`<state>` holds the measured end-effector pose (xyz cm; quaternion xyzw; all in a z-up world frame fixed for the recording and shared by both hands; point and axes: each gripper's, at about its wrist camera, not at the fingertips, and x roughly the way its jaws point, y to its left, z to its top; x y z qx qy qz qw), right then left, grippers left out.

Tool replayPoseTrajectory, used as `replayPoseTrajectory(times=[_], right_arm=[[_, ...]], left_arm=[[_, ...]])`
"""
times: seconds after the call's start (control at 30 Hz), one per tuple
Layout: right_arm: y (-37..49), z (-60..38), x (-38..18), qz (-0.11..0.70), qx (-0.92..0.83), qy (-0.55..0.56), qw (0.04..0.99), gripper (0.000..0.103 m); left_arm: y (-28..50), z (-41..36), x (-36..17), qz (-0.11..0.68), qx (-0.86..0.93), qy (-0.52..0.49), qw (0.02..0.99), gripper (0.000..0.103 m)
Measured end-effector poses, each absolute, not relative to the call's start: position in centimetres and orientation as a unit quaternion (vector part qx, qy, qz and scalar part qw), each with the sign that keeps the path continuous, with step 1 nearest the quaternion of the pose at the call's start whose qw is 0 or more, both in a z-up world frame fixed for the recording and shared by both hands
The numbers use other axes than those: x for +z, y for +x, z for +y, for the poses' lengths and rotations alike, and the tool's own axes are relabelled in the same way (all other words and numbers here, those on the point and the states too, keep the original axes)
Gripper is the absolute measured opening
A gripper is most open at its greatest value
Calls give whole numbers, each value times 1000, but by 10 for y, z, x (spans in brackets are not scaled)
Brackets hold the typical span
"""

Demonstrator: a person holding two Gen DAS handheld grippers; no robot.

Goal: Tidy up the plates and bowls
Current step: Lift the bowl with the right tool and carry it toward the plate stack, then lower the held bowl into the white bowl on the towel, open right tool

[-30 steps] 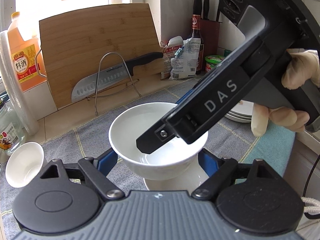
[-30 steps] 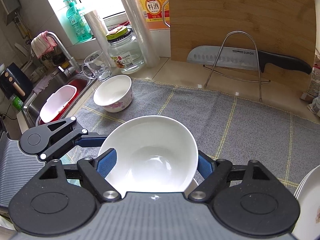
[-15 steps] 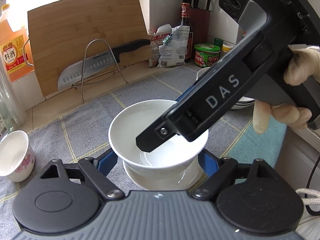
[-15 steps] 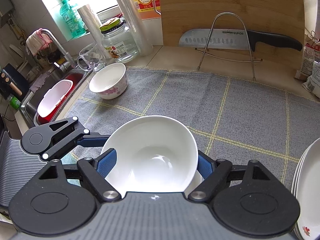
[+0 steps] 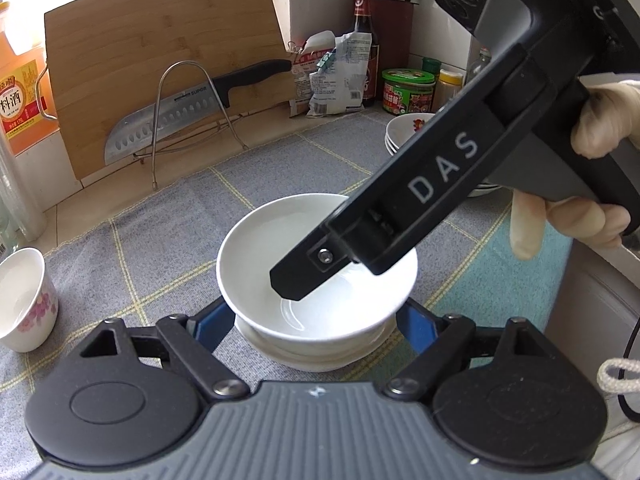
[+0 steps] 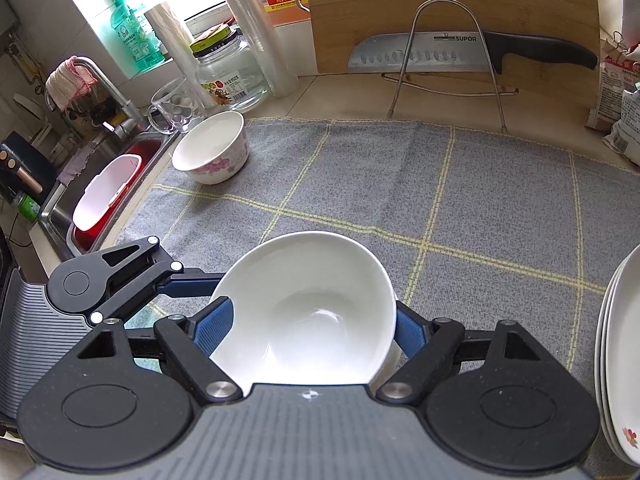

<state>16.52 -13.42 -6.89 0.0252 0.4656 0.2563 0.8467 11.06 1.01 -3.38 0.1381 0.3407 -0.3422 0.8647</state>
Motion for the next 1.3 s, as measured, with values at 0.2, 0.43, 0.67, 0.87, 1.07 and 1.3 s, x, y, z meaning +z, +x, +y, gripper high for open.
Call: replayPoseTrajectory(times=[0.2,0.43,0.67,0.87,1.07,1.3], right_arm=[[164,-133,-72,468,253,24,846,88],[166,-135,-74,469,252,28,846,88],[164,-136,-74,469,251,29,846,88],[165,-137,-75,469,251,32,846,88],[165,-135,-75,467,252,31,847,88],[165,-135,-76,468,251,26,847,88]], left_arm=[[110,8,-36,344,-343,145,862,87],[111,7,-37,341,-345,152,861,87],[111,7,-38,339,-345,157,861,89],[111,7,-37,338,-343,159,862,90],[111,8,-37,336,-340,160,863,90],[112,9,-37,337,-342,156,863,90]])
